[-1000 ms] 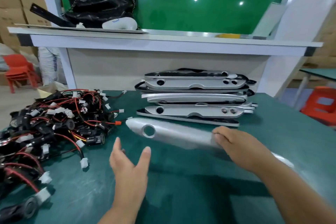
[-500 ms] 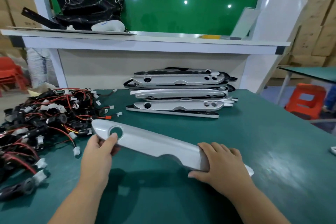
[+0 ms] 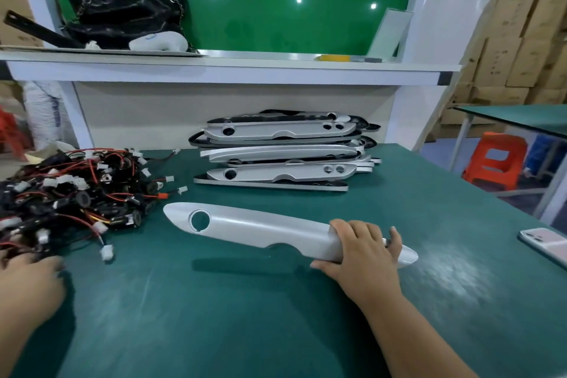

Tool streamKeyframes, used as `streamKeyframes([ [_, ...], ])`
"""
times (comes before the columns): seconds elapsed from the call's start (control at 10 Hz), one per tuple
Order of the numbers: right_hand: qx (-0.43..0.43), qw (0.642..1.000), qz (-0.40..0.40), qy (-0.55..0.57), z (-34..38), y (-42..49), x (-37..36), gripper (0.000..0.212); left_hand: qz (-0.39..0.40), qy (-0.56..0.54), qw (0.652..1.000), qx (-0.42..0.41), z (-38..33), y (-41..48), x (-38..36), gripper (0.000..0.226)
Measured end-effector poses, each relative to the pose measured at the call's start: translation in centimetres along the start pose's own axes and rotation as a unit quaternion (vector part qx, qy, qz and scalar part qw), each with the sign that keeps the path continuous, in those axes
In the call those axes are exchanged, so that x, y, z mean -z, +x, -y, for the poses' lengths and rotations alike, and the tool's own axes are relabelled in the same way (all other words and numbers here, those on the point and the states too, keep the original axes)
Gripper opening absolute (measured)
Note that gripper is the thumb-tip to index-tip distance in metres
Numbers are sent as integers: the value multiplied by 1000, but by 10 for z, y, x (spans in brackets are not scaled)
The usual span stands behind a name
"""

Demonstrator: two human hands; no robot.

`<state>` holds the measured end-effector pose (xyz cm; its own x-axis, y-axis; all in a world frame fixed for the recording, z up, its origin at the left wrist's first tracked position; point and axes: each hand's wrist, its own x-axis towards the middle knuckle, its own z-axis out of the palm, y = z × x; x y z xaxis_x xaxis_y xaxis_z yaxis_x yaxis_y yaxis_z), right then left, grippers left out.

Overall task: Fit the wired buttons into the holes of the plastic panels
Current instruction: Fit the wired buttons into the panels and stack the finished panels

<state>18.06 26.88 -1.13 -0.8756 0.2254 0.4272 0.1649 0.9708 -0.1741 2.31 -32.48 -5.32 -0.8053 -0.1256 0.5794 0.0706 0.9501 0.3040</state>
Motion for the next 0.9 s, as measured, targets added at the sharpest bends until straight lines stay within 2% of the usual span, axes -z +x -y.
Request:
streamKeyframes([
  [0.1, 5, 1000, 2, -1, -1, -1, 0, 72, 5, -65, 997, 42, 31, 34, 3, 40],
  [0.2, 8, 1000, 4, -2, -1, -1, -2, 71, -12, -49, 996, 69, -54, -4, -4, 34],
  [0.3, 13, 1000, 7, -4, 1, 0, -3, 70, 66, -57, 988, 128, -153, -41, 23, 29],
  [0.4, 18, 1000, 2, -7, 1, 0, -5, 70, 9, -129, 988, 87, -187, -52, 54, 20],
  [0.5, 17, 1000, 6, -10, 1, 1, -6, 71, 60, -112, 991, 40, -229, -69, 61, 23],
  [0.6, 10, 1000, 14, -10, 0, 1, -6, 71, 202, -44, 978, 26, -242, -76, 49, 49],
  [0.7, 9, 1000, 13, -10, -2, 1, -7, 70, 210, -32, 977, 35, -238, -69, 53, 58],
  [0.8, 8, 1000, 7, -8, -2, 1, -7, 69, 109, 45, 988, 95, -199, -42, 60, 47],
  [0.9, 5, 1000, 11, -14, 0, 2, -7, 69, 235, 156, 938, 199, -160, -23, 66, 61],
])
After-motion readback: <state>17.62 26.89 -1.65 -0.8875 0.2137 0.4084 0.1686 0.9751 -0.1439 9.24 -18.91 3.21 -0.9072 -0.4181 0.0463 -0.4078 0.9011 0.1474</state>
